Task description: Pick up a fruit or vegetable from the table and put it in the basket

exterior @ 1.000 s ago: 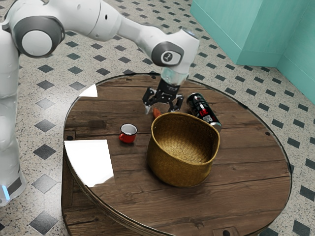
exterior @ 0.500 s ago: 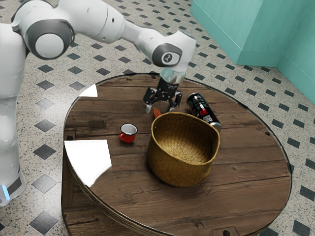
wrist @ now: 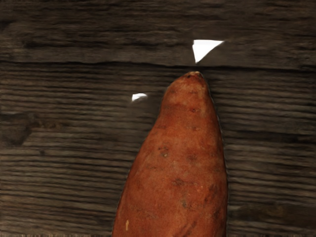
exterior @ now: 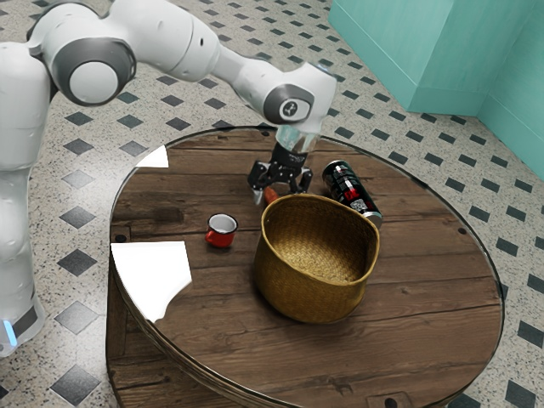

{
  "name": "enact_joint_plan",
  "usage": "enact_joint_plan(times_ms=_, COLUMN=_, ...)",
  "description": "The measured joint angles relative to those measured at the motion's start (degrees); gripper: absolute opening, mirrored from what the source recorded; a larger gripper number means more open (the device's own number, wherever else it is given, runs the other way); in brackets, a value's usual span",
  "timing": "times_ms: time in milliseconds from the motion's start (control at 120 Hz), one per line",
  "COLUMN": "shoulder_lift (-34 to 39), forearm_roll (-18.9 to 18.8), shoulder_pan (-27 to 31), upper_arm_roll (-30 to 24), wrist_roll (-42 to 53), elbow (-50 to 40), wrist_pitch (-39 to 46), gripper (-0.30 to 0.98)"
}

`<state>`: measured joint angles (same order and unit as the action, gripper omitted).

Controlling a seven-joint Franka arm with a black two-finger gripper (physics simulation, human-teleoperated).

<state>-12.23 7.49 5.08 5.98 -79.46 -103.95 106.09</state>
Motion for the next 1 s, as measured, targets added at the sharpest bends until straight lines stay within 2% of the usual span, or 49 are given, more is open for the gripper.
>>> enact_joint_plan(times_ms=192, shoulder_lift=-0.11, forearm_roll=0.81, shoulder_pan=0.02, upper_arm_roll=0.07, wrist_roll=0.18, elbow=0.09, wrist_pitch=0.08, gripper=0.31)
enact_joint_plan(times_ms=292, shoulder_lift=-0.11, forearm_roll=0.92, shoulder_pan=-0.02, upper_arm_roll=0.08, wrist_roll=0.21, elbow=0.17, wrist_pitch=0.07, gripper=0.20)
enact_joint_plan(times_ms=467, shoulder_lift=0.46, forearm_roll=0.85, shoulder_pan=-0.30, upper_arm_roll=0.07, wrist_roll=0.27, elbow=0.44, wrist_pitch=-0.01, gripper=0.17)
enact_joint_plan(times_ms=592, shoulder_lift=3.88, forearm_roll=0.50, shoulder_pan=-0.92, upper_arm_roll=0.00, wrist_roll=0.05, elbow=0.41, wrist_pitch=-0.57, gripper=0.17)
enact_joint_plan(times_ms=667, shoulder_lift=7.10, forearm_roll=-0.66, shoulder_pan=-1.77, upper_arm_roll=-0.21, wrist_roll=-0.65, elbow=0.58, wrist_pitch=-2.14, gripper=0.17)
enact_joint_plan(times_ms=750, shoulder_lift=8.66, forearm_roll=-2.63, shoulder_pan=-3.71, upper_arm_roll=-0.80, wrist_roll=-2.25, elbow=5.61, wrist_pitch=-5.79, gripper=0.17)
enact_joint_plan(times_ms=908, shoulder_lift=8.39, forearm_roll=-6.71, shoulder_pan=-5.82, upper_arm_roll=-7.47, wrist_roll=-6.74, elbow=14.00, wrist_pitch=-13.53, gripper=0.17)
enact_joint_plan(times_ms=1000, shoulder_lift=5.07, forearm_roll=-8.12, shoulder_pan=-6.99, upper_arm_roll=-12.23, wrist_roll=-9.45, elbow=17.61, wrist_pitch=-16.38, gripper=0.17)
